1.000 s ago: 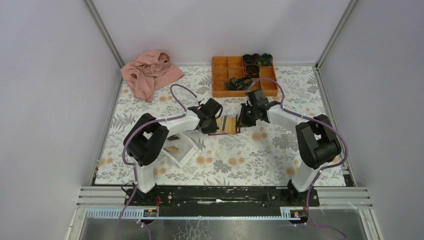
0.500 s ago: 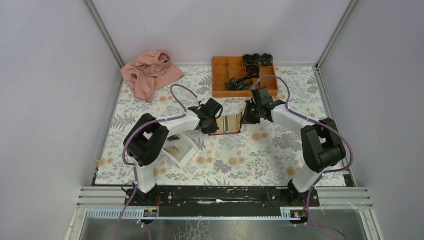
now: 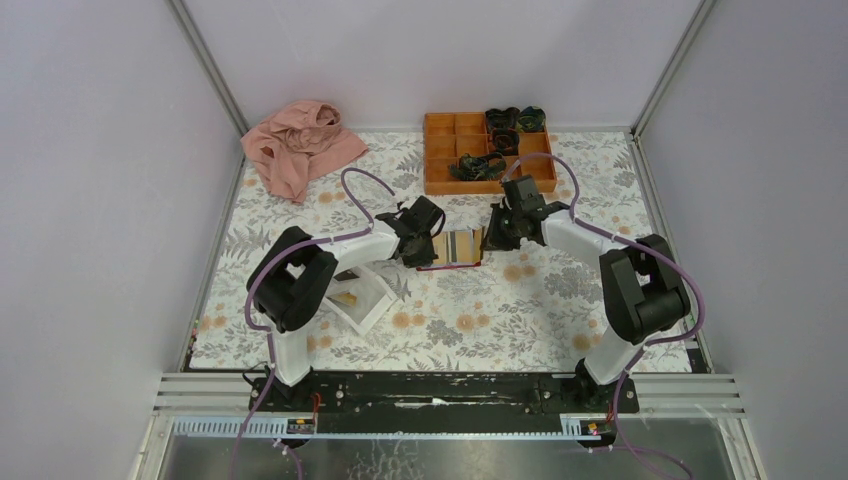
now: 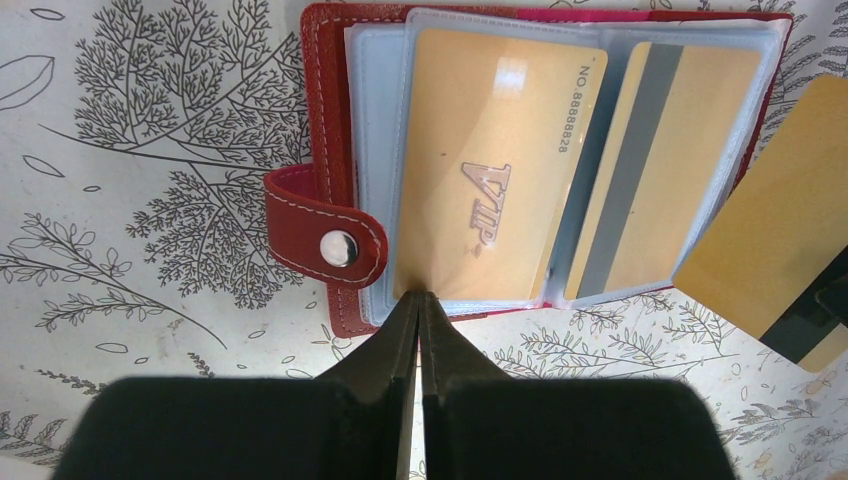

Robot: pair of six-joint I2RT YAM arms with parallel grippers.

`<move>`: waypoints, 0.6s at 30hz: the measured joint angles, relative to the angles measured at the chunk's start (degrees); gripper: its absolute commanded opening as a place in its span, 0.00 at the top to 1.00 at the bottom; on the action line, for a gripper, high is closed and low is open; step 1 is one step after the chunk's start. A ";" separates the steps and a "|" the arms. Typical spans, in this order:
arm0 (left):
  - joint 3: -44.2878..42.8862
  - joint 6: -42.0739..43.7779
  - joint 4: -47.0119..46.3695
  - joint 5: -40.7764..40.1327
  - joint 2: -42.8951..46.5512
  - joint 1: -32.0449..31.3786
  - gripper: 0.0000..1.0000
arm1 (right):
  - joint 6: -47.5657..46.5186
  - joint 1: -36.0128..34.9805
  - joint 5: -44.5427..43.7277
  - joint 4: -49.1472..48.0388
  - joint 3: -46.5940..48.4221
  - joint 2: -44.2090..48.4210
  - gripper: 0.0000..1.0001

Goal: Put the credit cards into the card holder
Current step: Turn over the card slot in the card holder.

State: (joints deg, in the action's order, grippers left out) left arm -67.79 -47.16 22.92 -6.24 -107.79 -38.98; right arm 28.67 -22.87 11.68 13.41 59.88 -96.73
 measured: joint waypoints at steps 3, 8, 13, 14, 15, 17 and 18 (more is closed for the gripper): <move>0.00 0.15 -0.02 0.07 0.00 0.02 0.94 | -0.20 0.02 -0.02 -0.02 -0.33 -0.28 1.00; -0.02 0.26 -0.04 0.26 -0.04 0.11 0.94 | -0.57 0.02 -0.02 -0.04 -0.42 -0.46 1.00; -0.04 0.37 -0.04 0.39 -0.07 0.17 0.94 | -0.92 0.07 0.00 -0.17 -0.42 -0.72 1.00; -0.11 0.42 0.00 0.46 -0.09 0.20 0.94 | -0.98 0.07 0.02 -0.24 -0.42 -0.76 1.00; -0.22 0.46 0.09 0.50 -0.17 0.24 0.94 | -1.01 0.07 0.11 -0.35 -0.44 -0.79 1.00; -0.39 0.59 0.17 0.79 -0.28 0.42 0.94 | -1.11 0.07 0.55 -0.55 -0.50 -0.90 1.00; -0.48 0.61 0.20 0.87 -0.35 0.42 0.94 | -1.20 0.07 1.09 -0.72 -0.52 -1.05 1.00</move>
State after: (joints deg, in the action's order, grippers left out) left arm -68.27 -46.54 23.11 -5.37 -108.14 -38.57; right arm 27.46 -22.81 12.78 12.69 59.35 -97.78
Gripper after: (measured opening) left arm 0.063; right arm 0.015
